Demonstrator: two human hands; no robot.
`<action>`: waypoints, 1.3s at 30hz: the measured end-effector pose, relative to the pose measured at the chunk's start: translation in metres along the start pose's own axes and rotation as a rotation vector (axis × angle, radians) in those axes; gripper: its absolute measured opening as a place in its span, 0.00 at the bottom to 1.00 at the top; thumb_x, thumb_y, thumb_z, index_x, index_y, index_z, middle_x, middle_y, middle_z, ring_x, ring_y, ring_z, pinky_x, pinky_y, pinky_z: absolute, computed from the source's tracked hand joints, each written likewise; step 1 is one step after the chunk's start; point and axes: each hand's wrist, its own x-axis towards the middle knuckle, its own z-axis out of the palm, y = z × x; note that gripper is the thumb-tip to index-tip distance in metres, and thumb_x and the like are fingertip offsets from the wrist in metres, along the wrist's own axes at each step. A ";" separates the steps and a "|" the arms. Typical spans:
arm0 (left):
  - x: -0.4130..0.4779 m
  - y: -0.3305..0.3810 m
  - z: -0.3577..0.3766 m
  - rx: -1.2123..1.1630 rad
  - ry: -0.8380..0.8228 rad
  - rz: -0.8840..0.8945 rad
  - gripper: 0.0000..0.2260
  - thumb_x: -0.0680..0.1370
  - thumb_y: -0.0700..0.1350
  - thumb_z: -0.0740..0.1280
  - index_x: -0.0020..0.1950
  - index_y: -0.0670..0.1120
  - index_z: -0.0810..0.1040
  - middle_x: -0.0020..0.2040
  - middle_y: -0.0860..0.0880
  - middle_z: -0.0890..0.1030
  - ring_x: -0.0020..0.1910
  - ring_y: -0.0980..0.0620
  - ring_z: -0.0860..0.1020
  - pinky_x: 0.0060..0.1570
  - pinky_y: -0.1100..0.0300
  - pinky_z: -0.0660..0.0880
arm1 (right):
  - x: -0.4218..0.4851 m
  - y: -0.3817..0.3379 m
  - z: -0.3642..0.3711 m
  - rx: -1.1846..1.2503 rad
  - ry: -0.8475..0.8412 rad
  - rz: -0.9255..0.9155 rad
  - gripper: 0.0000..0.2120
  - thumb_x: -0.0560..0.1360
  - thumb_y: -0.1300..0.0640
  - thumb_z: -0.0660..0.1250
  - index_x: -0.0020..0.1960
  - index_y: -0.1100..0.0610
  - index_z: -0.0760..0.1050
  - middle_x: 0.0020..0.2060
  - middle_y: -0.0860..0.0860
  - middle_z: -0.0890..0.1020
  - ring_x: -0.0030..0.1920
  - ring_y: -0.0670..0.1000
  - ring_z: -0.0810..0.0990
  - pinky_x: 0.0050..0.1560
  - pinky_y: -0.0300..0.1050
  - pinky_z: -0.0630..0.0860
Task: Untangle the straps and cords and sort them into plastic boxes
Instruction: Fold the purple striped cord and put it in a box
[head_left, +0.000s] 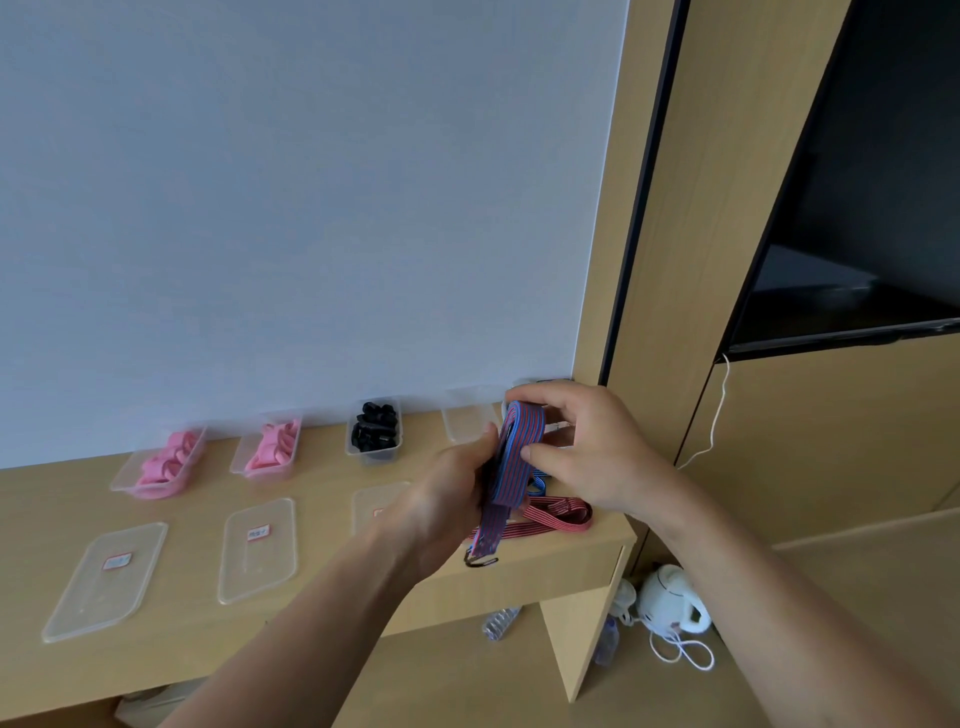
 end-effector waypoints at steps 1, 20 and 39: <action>0.001 -0.001 -0.001 -0.003 0.015 -0.003 0.22 0.88 0.50 0.52 0.70 0.36 0.76 0.54 0.36 0.77 0.47 0.41 0.75 0.46 0.51 0.74 | 0.000 0.000 0.000 -0.004 0.002 -0.009 0.25 0.69 0.68 0.73 0.62 0.49 0.80 0.55 0.46 0.83 0.54 0.43 0.82 0.54 0.41 0.80; -0.001 -0.002 -0.008 -0.306 0.038 -0.044 0.17 0.84 0.47 0.63 0.64 0.36 0.81 0.49 0.39 0.83 0.45 0.37 0.84 0.56 0.40 0.82 | -0.007 -0.013 0.016 -0.180 0.300 -0.367 0.25 0.65 0.75 0.71 0.60 0.60 0.80 0.55 0.50 0.81 0.56 0.44 0.79 0.61 0.31 0.71; 0.017 -0.024 -0.058 -0.473 0.138 0.049 0.16 0.77 0.30 0.68 0.61 0.45 0.77 0.51 0.42 0.76 0.51 0.39 0.79 0.52 0.41 0.76 | -0.053 0.016 0.106 0.349 0.105 0.363 0.23 0.73 0.55 0.76 0.66 0.50 0.74 0.59 0.48 0.82 0.57 0.47 0.83 0.60 0.48 0.78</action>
